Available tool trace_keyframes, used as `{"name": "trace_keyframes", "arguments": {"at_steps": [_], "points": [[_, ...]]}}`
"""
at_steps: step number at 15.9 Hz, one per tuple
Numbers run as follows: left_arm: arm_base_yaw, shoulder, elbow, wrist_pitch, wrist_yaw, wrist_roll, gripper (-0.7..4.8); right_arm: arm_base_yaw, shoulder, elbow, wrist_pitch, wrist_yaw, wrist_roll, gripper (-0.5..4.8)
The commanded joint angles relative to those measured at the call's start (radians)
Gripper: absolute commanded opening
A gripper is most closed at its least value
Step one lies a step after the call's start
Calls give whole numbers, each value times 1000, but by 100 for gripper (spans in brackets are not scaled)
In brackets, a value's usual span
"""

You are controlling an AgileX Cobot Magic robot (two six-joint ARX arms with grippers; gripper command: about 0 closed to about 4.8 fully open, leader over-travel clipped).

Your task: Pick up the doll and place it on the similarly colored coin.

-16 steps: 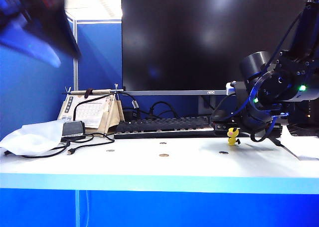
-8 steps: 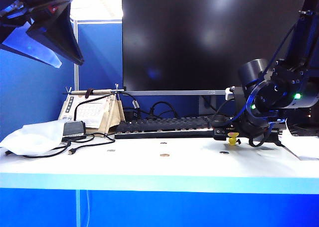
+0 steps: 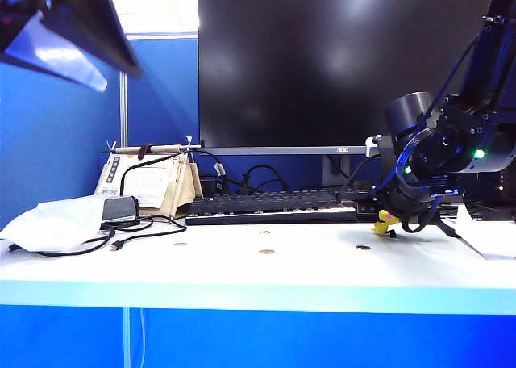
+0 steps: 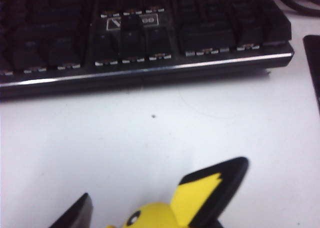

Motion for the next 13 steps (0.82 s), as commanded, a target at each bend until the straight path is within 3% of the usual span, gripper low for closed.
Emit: {"name": "trace_keyframes", "arguments": {"at_steps": [1,2,3,5,7,13], "points": [[0,-12,6,13,7,-6,256,-3,-2,3,5,-2,-1,259],[0,-12,6,13,7,-6,256,-5,0,3,-10,-2,-1,244],[0,-12,6,13,6,-6,256,-5,1,3,-26,-2,-1,194],[0,-12,6,13,6,-6,256,-5,1,3,-36,-6,-1,184],[0,-12,6,13,6,-5,256,-5,1,3,-35,-28,-1,135],[0,-11,6,16,5,12,256,-5,-24,3,-27,-77,0,134]]}}
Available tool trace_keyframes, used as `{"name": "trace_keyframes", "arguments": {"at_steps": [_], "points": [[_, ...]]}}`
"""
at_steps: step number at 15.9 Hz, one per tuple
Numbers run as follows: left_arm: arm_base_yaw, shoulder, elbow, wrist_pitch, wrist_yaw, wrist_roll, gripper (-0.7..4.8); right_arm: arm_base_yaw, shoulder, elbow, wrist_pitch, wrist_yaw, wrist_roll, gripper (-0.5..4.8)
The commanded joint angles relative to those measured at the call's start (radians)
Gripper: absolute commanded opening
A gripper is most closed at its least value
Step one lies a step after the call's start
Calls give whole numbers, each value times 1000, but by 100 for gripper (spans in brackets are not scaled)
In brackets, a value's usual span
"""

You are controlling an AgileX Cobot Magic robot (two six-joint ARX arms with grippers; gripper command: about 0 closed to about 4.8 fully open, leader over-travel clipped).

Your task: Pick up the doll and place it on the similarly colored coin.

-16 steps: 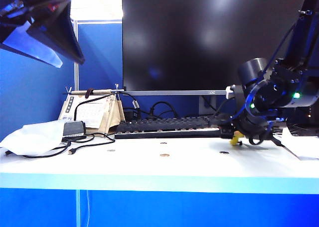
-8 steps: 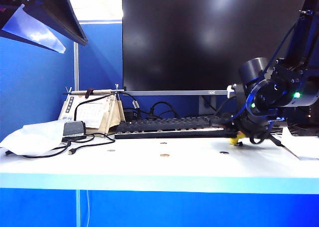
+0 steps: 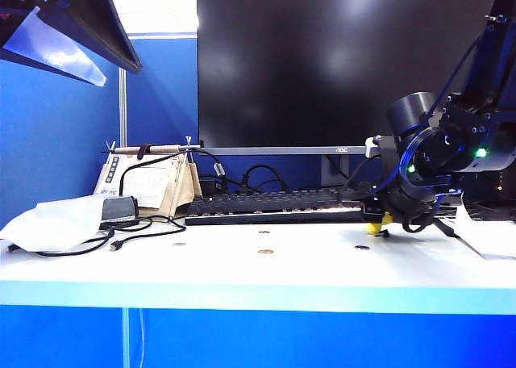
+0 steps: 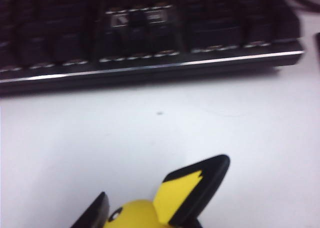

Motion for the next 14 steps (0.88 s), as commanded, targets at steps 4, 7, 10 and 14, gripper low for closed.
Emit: {"name": "trace_keyframes", "arguments": {"at_steps": [4,7,10,14], "points": [[1,-2,6,23,-5,59,256,2,-70,0,-11,-20,0,134],[1,-2,6,53,-5,73,256,3,-143,0,-86,-69,-1,134],[1,-2,6,86,-4,73,256,3,-187,-1,-121,-153,0,135],[1,-2,6,91,-8,73,256,47,-217,-2,-219,-254,-7,134]]}}
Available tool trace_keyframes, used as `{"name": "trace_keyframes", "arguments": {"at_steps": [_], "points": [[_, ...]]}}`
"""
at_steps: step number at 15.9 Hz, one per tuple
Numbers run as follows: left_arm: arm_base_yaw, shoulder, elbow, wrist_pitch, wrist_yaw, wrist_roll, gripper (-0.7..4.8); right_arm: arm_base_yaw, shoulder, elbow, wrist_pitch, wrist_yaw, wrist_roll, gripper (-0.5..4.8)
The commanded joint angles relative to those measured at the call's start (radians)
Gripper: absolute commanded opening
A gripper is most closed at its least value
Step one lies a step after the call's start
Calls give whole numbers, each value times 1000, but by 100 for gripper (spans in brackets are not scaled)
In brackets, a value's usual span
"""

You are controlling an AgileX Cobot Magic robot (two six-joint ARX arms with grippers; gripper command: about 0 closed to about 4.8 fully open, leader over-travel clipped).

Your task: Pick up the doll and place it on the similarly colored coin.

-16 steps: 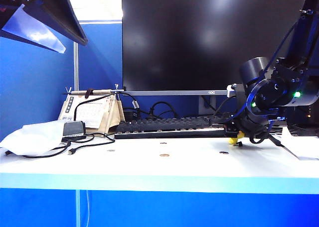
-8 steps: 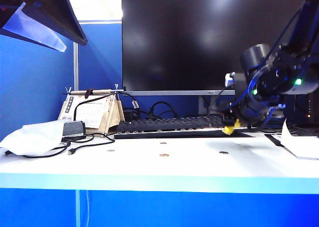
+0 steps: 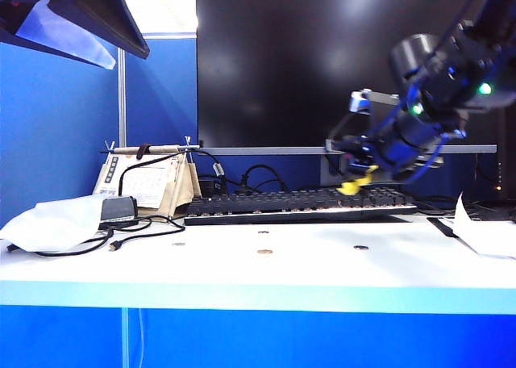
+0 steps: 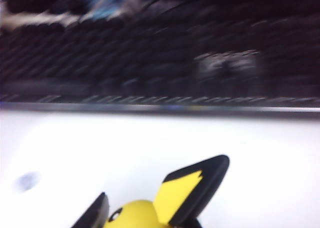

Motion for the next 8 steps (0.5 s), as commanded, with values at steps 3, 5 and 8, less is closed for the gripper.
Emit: {"name": "trace_keyframes", "arguments": {"at_steps": [3,5,8], "points": [[1,-2,6,19,-18,8,256,109,-19,2,-107,-85,-27,135],[1,-2,6,19,-18,8,256,159,-19,1,-117,-89,-34,134],[1,-2,6,18,-18,8,256,239,-19,1,-133,-102,-24,135]]}}
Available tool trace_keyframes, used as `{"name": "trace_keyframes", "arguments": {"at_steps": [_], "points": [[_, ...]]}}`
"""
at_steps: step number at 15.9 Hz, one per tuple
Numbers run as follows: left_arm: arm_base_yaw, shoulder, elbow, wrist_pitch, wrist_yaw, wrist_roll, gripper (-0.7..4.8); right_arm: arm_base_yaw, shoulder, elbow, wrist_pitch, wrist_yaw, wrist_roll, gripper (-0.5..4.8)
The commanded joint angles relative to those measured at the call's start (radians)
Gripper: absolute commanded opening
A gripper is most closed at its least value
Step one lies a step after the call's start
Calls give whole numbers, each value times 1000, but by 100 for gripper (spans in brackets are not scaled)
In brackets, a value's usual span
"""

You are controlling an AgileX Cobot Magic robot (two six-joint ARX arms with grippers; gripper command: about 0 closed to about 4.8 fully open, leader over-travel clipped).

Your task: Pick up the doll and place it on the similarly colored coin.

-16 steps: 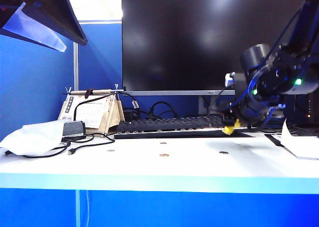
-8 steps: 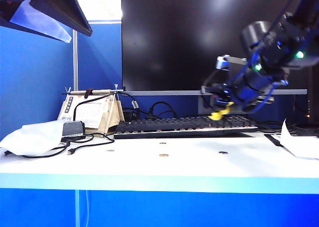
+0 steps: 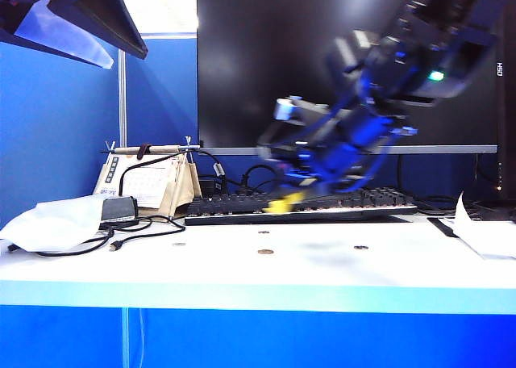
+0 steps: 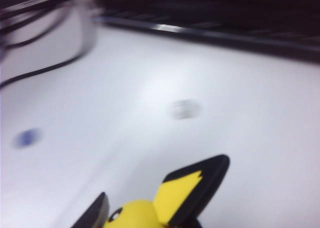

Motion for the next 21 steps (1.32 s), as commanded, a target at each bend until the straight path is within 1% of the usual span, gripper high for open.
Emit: {"name": "trace_keyframes", "arguments": {"at_steps": [1,3,5,7,8,12,15,21], "points": [[1,-2,6,11,-3,7,256,58,-10,2,-21,-6,10,134],[1,-3,6,-10,-3,8,256,101,-14,-15,-32,-6,12,134],[1,-3,6,-10,-3,7,256,119,-27,-47,-30,-4,56,134],[1,-3,6,-10,-3,7,256,119,-26,-64,-26,15,62,134],[1,-3,6,-10,-2,7,256,119,-26,-74,-5,47,61,134],[1,-3,6,-10,0,7,256,117,-26,-74,92,47,61,134],[0,-3,6,-14,1,7,256,117,-24,-75,61,66,61,134],[0,-3,6,-48,1,6,256,117,37,-75,50,68,62,134]]}}
